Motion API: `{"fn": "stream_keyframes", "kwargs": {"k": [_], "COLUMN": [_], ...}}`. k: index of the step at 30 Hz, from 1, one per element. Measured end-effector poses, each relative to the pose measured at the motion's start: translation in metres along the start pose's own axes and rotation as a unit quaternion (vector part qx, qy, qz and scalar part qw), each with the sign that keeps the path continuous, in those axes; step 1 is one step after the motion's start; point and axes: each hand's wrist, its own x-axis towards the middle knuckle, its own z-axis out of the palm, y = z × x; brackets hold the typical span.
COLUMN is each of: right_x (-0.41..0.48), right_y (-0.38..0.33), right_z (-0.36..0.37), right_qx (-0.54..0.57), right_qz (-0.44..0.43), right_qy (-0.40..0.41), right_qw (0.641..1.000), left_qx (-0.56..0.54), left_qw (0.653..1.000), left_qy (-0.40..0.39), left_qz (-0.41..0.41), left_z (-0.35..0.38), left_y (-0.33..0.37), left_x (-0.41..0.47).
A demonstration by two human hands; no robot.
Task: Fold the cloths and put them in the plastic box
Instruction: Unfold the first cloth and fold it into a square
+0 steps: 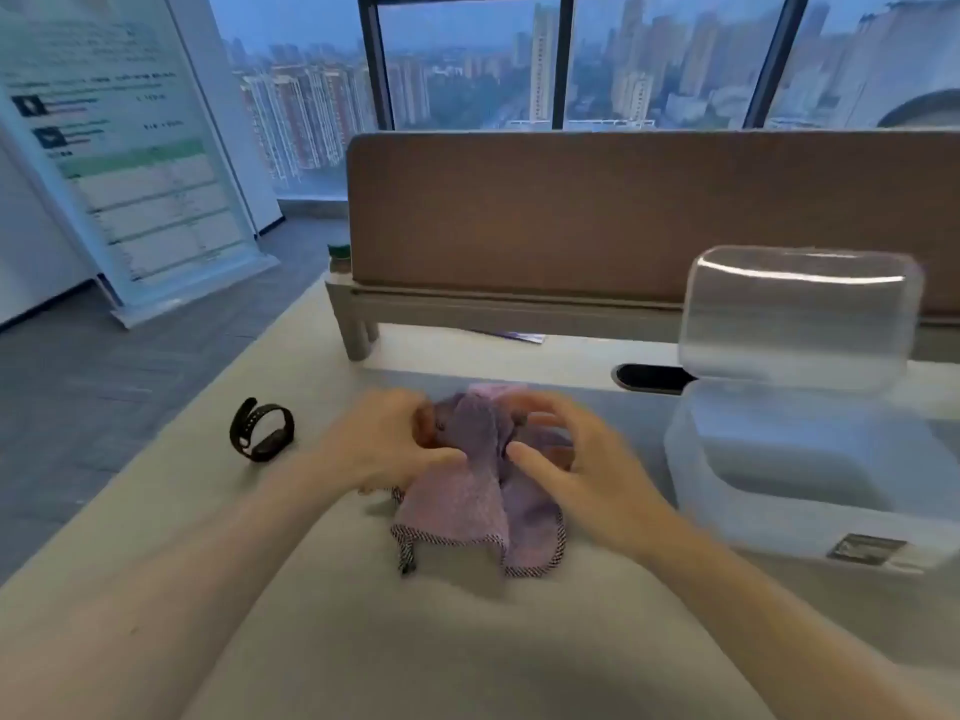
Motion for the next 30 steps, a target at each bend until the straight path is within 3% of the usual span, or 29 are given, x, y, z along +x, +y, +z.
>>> {"fn": "stream_keyframes", "kwargs": {"k": [8,12,17,21,23,26,30], "right_x": [-0.053,-0.048,-0.043,-0.050,-0.057,-0.076,-0.111], "right_y": [0.023,0.000,-0.040,-0.077,-0.091,-0.105,-0.098], "right_z": [0.050,0.056,0.032,-0.005,-0.025,-0.053,-0.066], "right_qx": [-0.204,-0.295,-0.122,-0.031,0.081,0.268,0.309], "right_qz": [-0.025,-0.039,-0.001,-0.010,0.026,0.103,0.182], "right_qy": [-0.028,-0.008,0.124,0.125,0.102,0.057,0.034], "right_qw": [0.978,0.955,0.985,0.992,0.991,0.956,0.933], "left_qx": [-0.063,-0.284,-0.448,-0.524,-0.517,-0.432,-0.355], "left_qw": [0.995,0.955,0.893,0.851,0.854,0.885,0.901], "left_qy": [0.069,0.078,0.036,-0.021,-0.029,0.005,0.017], "left_qz": [0.027,-0.009,-0.027,-0.013,0.046,0.173,0.250], "left_z": [0.020,-0.016,-0.050,-0.063,-0.068,-0.065,-0.036], "left_y": [0.005,0.045,0.080,0.097,0.106,0.119,0.138], "left_x": [-0.035,-0.049,-0.070,-0.082,-0.091,-0.114,-0.141]}}
